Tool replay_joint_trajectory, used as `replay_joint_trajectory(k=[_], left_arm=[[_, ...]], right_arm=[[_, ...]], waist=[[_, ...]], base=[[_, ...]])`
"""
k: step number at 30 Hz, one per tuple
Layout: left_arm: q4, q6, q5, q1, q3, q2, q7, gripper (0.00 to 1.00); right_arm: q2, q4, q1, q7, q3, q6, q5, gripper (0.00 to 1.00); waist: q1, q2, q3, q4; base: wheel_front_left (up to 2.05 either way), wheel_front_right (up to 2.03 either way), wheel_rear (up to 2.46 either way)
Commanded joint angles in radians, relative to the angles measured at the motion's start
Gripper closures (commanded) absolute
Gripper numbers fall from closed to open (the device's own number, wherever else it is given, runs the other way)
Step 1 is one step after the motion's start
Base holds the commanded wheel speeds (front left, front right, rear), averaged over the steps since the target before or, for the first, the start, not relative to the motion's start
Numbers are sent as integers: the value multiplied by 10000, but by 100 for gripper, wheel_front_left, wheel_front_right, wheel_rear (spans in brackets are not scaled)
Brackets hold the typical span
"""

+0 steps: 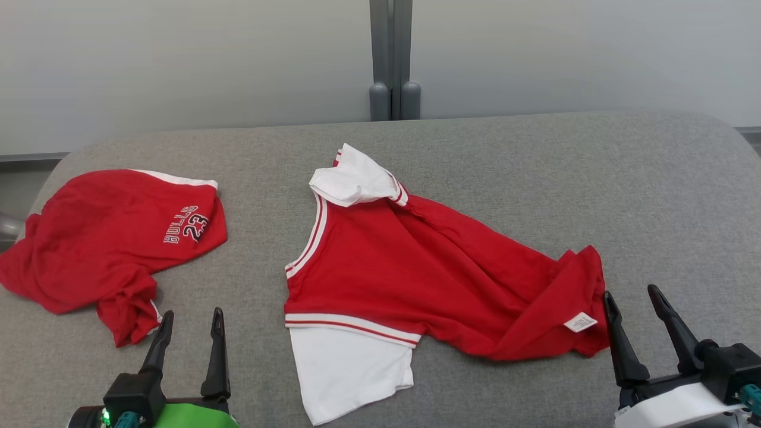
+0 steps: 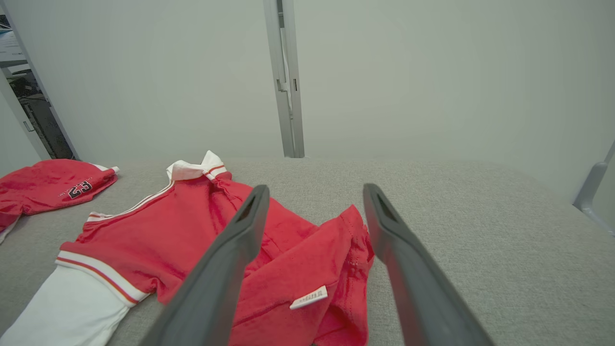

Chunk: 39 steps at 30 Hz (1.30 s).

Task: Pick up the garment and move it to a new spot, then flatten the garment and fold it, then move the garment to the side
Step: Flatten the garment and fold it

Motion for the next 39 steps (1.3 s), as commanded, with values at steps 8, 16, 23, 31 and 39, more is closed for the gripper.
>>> replay_joint_trajectory(k=[8, 16, 23, 31, 39], left_arm=[[-19, 18, 16, 32, 57, 21, -3, 0], [-84, 32, -22, 44, -27, 21, -3, 0], [418, -83, -223, -58, -807, 23, -4, 0], [1601, -108, -551, -449, -2031, 21, -4, 0], [2851, -70, -840, -828, -2814, 25, -3, 0]], right_arm=[[-21, 88, 59, -31, -10, -14, 29, 0], [-59, 202, 31, -31, -94, -15, 75, 0], [-198, 967, -286, -31, -294, -15, 123, 0], [-672, 2555, -1388, -31, -78, -15, 324, 0], [-1012, 4180, -2550, -30, 560, -15, 538, 0]], waist=[[0, 0, 11, 9], [0, 0, 31, 2], [0, 0, 141, 19], [0, 0, 640, -2], [0, 0, 1067, 12]], base=[[0, 0, 0], [0, 0, 0], [0, 0, 0], [0, 0, 0], [0, 0, 0]])
